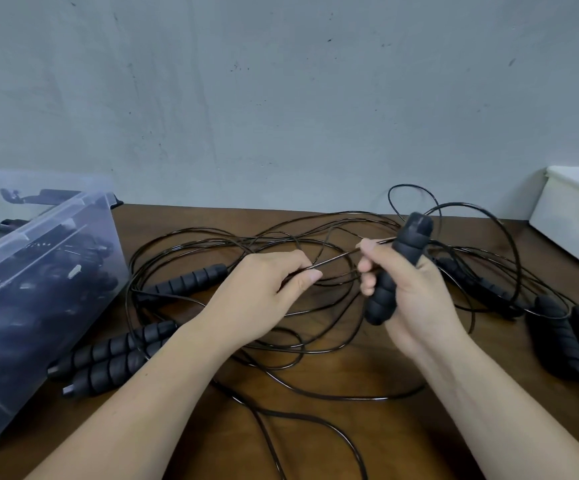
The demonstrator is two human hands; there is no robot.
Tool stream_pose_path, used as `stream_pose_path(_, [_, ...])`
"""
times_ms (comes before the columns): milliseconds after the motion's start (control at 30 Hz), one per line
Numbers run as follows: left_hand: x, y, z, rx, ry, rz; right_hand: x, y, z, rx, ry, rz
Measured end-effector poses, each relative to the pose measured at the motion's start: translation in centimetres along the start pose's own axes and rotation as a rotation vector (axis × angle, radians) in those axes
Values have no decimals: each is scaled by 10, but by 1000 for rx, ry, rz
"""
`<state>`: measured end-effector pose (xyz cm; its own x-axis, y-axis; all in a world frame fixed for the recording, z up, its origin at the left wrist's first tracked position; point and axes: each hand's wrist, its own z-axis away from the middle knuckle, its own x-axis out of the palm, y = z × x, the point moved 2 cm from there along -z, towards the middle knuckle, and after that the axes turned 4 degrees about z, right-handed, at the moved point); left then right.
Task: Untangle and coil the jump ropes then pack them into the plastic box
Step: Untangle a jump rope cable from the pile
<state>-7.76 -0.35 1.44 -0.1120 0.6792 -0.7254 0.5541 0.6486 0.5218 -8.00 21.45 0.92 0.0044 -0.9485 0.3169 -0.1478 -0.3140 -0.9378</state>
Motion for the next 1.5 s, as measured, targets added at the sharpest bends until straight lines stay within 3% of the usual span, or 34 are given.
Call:
stream_pose_path(267, [-7, -5, -1, 13, 69, -36, 3, 3, 0, 8, -6, -10])
stream_pose_path(433, [5, 3, 1, 117, 23, -31, 15, 18, 11, 4, -126, 170])
stream_pose_path(600, [8, 4, -1, 136, 9, -22, 15, 19, 11, -32, -120, 236])
stream_pose_path(800, [-9, -10, -3, 4, 62, -58, -1, -15, -1, 23, -39, -142])
stream_pose_path(867, [-12, -15, -4, -29, 71, -51, -6, -16, -4, 42, -23, -171])
stream_pose_path(1267, [14, 1, 0, 62, -25, -99, 19, 26, 14, -39, -96, 245])
stream_pose_path(1500, [14, 4, 1, 61, -53, -129, 19, 23, 14, -79, -87, 281])
